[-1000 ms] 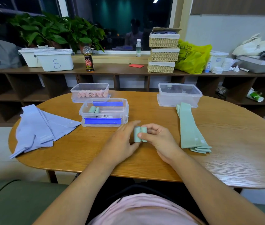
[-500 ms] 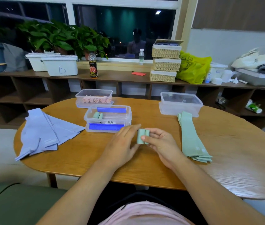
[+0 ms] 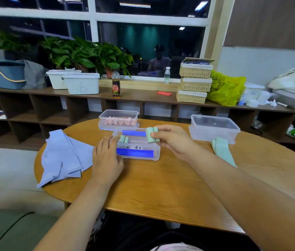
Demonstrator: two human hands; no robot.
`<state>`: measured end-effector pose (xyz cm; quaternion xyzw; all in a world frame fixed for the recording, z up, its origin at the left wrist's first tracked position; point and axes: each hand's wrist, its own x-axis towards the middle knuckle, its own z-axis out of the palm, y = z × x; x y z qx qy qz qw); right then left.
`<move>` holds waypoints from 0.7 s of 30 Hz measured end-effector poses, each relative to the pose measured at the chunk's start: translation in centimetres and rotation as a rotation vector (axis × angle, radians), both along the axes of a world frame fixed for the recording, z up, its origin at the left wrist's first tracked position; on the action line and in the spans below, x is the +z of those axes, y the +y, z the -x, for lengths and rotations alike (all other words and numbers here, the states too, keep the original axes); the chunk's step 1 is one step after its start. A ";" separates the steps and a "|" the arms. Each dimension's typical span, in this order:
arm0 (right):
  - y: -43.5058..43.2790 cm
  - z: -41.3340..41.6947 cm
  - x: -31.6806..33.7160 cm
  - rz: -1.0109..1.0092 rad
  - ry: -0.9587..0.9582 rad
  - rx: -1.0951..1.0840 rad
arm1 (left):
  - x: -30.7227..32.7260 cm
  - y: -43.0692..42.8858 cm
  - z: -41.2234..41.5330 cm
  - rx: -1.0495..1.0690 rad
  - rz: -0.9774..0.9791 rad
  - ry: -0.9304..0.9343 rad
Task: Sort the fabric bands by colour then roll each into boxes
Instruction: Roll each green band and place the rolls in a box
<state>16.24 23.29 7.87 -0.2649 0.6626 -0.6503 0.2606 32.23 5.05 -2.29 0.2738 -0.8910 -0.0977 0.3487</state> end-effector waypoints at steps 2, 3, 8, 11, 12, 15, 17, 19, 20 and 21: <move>-3.1 0.9 0.5 -0.052 0.000 -0.043 | -0.4 -0.1 0.1 0.034 -0.061 -0.047; -4.6 1.2 0.6 -0.082 0.007 -0.063 | -0.5 -0.1 0.2 0.038 -0.079 -0.058; -11.1 2.4 -0.8 -0.304 0.037 -0.097 | -0.8 -0.1 0.3 0.048 -0.120 -0.054; -13.6 3.3 -2.2 -0.514 0.166 -0.139 | -1.1 -0.4 0.5 0.030 -0.124 -0.040; -14.2 3.5 -2.6 -0.580 0.226 -0.164 | -1.2 -0.4 0.6 0.025 -0.123 -0.033; -15.0 3.7 -3.2 -0.694 0.388 -0.233 | -1.2 -0.7 0.7 0.016 -0.143 -0.017; -15.5 3.6 -3.2 -0.724 0.461 -0.241 | -1.3 -0.8 0.6 0.008 -0.165 -0.005; -16.1 3.4 -3.2 -0.745 0.505 -0.244 | -1.4 -0.9 0.6 -0.004 -0.172 0.004; -16.3 3.3 -3.3 -0.750 0.514 -0.246 | -1.4 -0.9 0.6 -0.012 -0.178 0.010; -16.5 3.2 -3.6 -0.754 0.516 -0.248 | -1.5 -0.9 0.6 -0.018 -0.184 0.018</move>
